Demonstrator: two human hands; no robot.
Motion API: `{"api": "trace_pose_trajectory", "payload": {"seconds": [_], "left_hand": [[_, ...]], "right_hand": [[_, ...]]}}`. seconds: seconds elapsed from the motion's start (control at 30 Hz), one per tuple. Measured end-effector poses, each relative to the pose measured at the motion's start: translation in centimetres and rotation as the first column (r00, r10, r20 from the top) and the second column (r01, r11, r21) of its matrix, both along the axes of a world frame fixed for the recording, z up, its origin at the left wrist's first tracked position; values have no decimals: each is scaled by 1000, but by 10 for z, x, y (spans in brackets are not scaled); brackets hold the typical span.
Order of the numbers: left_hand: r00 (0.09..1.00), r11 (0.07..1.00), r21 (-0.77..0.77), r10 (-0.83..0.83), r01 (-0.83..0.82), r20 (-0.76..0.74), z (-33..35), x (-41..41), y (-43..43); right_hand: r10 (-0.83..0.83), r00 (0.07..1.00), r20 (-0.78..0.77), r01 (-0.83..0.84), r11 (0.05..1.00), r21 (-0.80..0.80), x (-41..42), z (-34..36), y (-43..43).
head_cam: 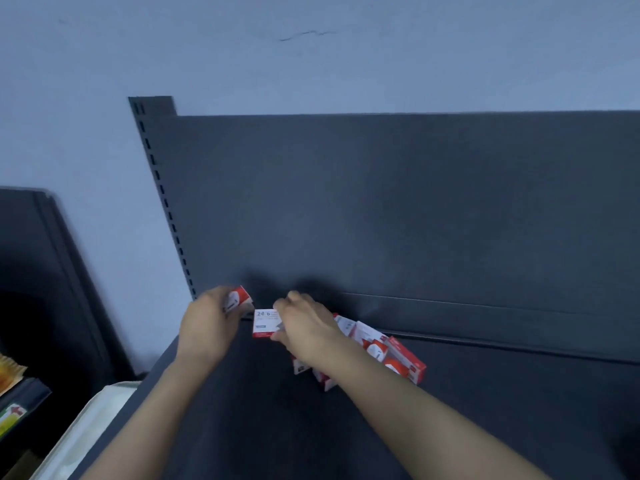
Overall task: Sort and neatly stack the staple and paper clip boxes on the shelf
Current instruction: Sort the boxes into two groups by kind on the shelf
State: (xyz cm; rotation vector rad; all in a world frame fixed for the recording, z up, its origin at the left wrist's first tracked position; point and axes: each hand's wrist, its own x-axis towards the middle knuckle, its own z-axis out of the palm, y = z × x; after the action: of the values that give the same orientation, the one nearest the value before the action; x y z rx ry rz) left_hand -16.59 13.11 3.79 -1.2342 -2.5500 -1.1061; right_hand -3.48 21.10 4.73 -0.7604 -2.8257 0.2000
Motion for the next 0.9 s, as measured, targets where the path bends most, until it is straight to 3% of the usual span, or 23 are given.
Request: {"api": "trace_pose_trajectory", "payload": {"seconds": [0.23,0.53,0.73,0.9], "left_hand": [[970,967,90,-232,238,-76,49,113,60],[857,847,133,-510,515,-77,60,319,132],[811,804,112,-585,584,-25,47,456,164],[781,780,40,-625,624,-1,33,530,179]], "right_hand": [[-214,977,21,214,977,-17,121,44,32],[-521,849,93,526,850,-40,349,54,75],[-526,840,136,534,845,-34,477,29,86],[-430,887,168,443,895,-46,524,-8,84]]}}
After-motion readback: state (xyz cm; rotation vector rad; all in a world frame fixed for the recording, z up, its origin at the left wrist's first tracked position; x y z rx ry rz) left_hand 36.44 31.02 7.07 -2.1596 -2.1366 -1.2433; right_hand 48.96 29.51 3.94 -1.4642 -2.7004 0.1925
